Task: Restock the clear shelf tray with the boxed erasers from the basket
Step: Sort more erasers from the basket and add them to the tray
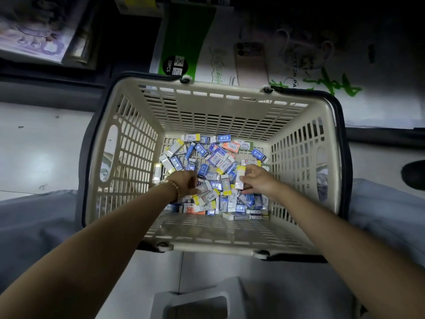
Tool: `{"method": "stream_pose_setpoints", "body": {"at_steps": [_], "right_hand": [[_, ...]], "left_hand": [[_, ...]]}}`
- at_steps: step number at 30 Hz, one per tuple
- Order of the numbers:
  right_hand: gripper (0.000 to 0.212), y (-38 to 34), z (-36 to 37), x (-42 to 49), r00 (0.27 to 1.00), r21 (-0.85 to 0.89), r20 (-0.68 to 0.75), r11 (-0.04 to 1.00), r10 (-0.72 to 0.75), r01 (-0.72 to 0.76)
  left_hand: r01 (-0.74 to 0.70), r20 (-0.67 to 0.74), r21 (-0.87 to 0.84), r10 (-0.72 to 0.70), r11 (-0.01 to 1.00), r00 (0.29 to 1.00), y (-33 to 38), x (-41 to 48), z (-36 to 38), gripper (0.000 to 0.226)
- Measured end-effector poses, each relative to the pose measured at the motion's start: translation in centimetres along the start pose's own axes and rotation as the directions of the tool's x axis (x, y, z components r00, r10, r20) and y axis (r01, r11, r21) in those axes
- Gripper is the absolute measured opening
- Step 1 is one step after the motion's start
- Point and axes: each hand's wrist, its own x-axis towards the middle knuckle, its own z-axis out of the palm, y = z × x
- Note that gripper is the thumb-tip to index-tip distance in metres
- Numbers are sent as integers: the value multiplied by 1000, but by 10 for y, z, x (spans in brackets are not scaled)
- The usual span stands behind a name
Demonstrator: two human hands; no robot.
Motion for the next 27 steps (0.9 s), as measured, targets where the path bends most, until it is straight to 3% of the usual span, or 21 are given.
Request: {"method": "stream_pose_setpoints", "body": {"at_steps": [2,6,8,10,11,15,18,20,24,27], "right_hand": [[42,4,8,-1,1000,-12,3,1000,-13,13],[28,10,26,-3,995,5,96,1000,-13,12],[29,9,34,-2,995,87,78,994,-66,59],[26,4,42,-2,991,155,54,982,-121,111],[22,1,45,-2,987,167,59,977,-147,135],[14,-3,43,-1,986,85,78,986,-150,143],[40,10,28,6,994,-295,-107,955,-7,-25],[46,15,29,7,981,-401,-179,904,80,-147],[59,6,49,13,954,-399,-272,888,124,-229],[49,5,55,19,953,-251,-243,937,181,-242]], "left_hand": [[43,-12,-130,-45,991,999,1,-3,3,32],[72,73,-420,-46,904,996,1,-5,1,24],[165,189,-722,-39,672,981,5,-5,-2,9],[287,306,-872,-16,397,952,11,-6,-7,11],[299,322,-889,9,346,947,12,-6,-9,17],[213,211,-904,-47,370,976,9,-8,-14,16],[253,221,-916,-134,311,966,-3,-7,-17,24],[280,252,-925,-134,256,958,-8,-8,-19,32],[296,282,-928,-95,226,955,-8,-13,-22,17],[302,291,-946,-103,118,951,-5,-14,-23,17]]}}
